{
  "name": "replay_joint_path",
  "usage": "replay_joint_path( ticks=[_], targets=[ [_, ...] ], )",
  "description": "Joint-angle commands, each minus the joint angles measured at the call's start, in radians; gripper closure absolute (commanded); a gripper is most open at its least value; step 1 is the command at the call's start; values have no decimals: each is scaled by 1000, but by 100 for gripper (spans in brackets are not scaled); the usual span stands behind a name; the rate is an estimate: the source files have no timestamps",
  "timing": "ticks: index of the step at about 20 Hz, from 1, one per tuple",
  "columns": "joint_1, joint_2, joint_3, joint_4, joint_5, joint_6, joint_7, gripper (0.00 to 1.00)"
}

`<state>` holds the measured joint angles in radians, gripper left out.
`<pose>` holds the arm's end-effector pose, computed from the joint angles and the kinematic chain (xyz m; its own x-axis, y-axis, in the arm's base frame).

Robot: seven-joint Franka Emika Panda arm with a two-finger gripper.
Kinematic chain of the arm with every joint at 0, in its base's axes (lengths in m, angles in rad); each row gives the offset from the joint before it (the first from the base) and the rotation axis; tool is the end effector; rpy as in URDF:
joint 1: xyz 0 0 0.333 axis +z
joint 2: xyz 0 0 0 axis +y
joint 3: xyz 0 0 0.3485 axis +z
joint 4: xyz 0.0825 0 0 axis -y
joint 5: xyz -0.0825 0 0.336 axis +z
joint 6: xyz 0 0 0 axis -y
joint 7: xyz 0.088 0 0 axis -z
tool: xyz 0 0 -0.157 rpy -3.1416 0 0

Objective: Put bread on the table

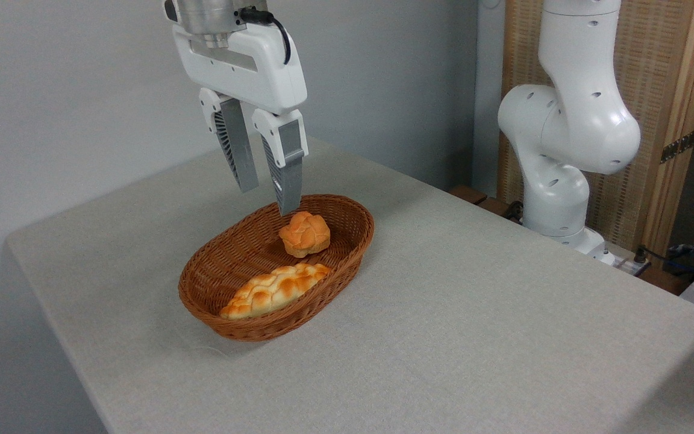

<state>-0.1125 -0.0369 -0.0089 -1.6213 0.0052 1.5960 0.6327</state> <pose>0.4929 -0.0594 0.6063 0.7288 -0.6847 0.0061 -0.6846 -0.7288 -0.0113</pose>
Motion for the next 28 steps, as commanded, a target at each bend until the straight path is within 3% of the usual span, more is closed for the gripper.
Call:
replay_joint_path(
  ticks=[1, 28],
  targets=[
    [7, -14, -9, -18, -14, 7, -7, 0],
    [11, -3, -2, -18, -5, 5, 22, 0]
  ],
)
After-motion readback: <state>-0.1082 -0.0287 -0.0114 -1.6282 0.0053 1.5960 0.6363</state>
